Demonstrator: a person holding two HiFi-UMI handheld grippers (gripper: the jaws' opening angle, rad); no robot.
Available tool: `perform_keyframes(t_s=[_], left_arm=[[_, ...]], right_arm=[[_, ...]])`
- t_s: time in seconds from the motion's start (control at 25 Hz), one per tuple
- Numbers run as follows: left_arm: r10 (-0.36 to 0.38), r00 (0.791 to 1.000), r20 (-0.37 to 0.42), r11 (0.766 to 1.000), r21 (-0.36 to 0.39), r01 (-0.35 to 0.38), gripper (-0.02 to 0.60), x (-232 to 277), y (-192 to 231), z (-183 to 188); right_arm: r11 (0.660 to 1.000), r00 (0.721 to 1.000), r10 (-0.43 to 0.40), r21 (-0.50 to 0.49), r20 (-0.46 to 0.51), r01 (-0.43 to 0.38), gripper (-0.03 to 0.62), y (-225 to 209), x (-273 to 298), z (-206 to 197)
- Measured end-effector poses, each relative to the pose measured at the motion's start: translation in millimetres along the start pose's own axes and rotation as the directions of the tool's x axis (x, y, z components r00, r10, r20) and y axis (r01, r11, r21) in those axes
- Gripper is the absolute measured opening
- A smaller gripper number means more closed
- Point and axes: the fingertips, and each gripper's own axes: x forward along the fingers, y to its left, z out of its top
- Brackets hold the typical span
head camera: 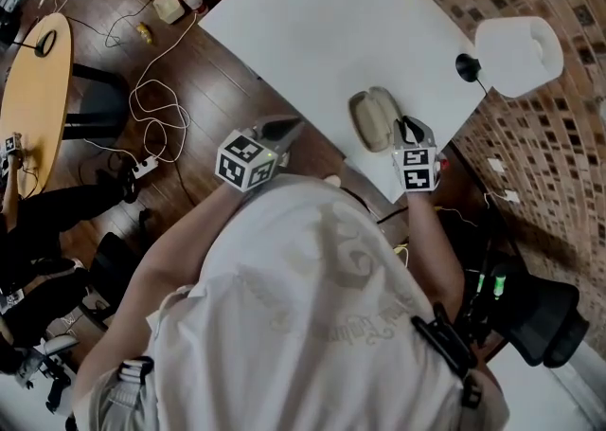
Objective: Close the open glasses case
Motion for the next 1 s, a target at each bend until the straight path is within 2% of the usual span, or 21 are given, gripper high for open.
perform_keyframes(t_s=[0.16,0.28,0.52,0.72,0.84,1.0], left_arm=[[-0.013,1.0,-0.003,1.0,0.003,0.013,0.006,1,-1,1],[-0.023,1.0,-0.01,1.0,0.008,0.024,0.006,3,-3,1],[-0.04,0.999,-0.021,0.999,0.021,0.041,0.006,5,-4,1],[-0.049,0.998,-0.028,0.998,0.031,0.05,0.006,5,-4,2],[-0.052,0.998,-0.031,0.998,0.037,0.054,0.006,5,-3,4],[-0.055,0.998,-0.036,0.998,0.042,0.056,0.006,4,-2,4]], right_arm=[[0.992,0.999,-0.049,-0.116,0.008,0.049,0.087,21,-5,10],[0.989,0.999,-0.044,-0.141,0.024,0.047,0.098,37,-10,13],[0.995,0.995,0.07,-0.08,0.072,-0.064,0.112,73,-12,14],[0.986,0.983,0.168,-0.03,0.066,-0.167,0.106,98,-11,10],[0.983,0.981,0.184,-0.015,0.056,-0.183,0.087,104,-7,6],[0.987,0.986,0.16,-0.007,0.046,-0.16,0.021,102,-1,3]])
